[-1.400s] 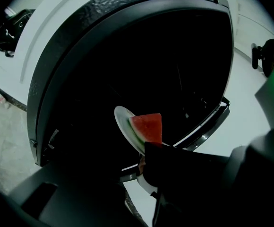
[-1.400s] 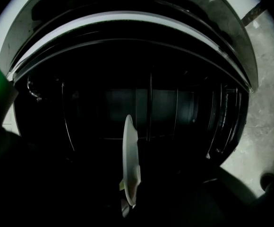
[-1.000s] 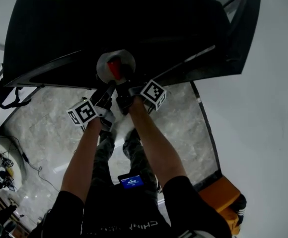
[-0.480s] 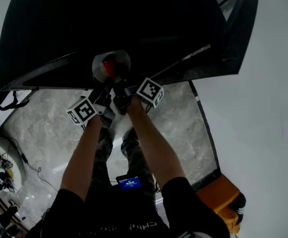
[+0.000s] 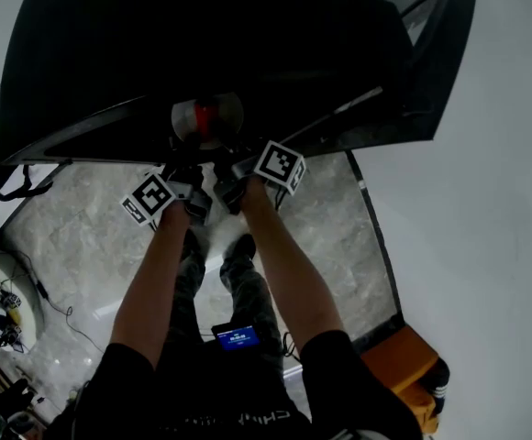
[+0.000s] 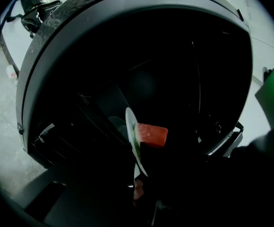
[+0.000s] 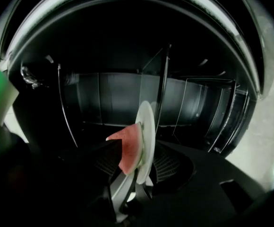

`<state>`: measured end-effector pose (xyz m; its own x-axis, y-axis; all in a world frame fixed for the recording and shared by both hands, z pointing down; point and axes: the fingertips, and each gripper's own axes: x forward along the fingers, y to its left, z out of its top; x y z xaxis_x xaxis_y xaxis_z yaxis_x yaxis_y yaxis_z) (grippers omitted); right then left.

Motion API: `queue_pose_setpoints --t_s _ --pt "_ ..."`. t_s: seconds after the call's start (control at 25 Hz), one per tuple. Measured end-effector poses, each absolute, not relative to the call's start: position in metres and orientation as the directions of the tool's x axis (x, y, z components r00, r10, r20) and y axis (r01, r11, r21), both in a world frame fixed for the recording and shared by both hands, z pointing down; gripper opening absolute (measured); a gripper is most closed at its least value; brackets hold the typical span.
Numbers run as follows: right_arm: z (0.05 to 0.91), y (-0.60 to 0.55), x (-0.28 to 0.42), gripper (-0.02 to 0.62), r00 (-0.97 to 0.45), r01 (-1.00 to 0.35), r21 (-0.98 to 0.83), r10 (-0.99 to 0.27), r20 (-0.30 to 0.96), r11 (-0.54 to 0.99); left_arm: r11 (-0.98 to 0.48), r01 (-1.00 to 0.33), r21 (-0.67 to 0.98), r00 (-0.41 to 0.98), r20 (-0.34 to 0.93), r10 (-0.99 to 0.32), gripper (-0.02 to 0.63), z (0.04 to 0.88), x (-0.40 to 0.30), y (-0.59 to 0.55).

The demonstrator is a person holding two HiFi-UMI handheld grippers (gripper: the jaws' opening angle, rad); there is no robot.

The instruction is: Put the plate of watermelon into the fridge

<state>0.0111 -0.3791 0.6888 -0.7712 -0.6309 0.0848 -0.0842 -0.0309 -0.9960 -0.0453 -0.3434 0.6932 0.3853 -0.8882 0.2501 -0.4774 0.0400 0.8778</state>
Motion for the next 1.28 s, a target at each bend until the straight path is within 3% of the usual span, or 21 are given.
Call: queue_pose_setpoints --t_s 0.2,0.44,0.64,0.88,1.08,1.28 --pt "0.691 -0.374 0.014 0.187 -0.790 -0.100 -0.994 -0.605 0.103 -0.038 0.026 -0.378 0.926 0.367 0.176 -0.913 0.052 0.687 -0.044 -0.354" --pt "0.693 -0.362 0.019 0.184 -0.793 -0.212 -0.977 -0.585 0.172 0.000 0.079 -0.397 0.915 0.327 0.221 -0.919 0.048 0.693 -0.052 -0.357" --pt "0.699 -0.346 0.025 0.025 -0.785 -0.463 -0.867 -0.539 0.306 0.182 0.091 -0.424 0.901 0.317 0.241 -0.917 0.048 0.696 -0.056 -0.359" --pt "0.699 -0.324 -0.004 0.015 -0.830 -0.545 -0.721 -0.402 0.388 0.429 0.104 -0.417 0.903 0.313 0.250 -0.916 0.048 0.696 -0.054 -0.360" --pt "0.707 -0.327 -0.011 0.015 -0.818 -0.567 -0.701 -0.394 0.419 0.432 0.086 -0.445 0.892 0.363 0.267 -0.893 0.052 0.697 -0.047 -0.357" --pt "0.707 -0.331 -0.012 0.014 -0.809 -0.577 -0.699 -0.408 0.422 0.422 0.044 -0.472 0.880 0.425 0.271 -0.864 0.104 0.695 -0.042 -0.353"
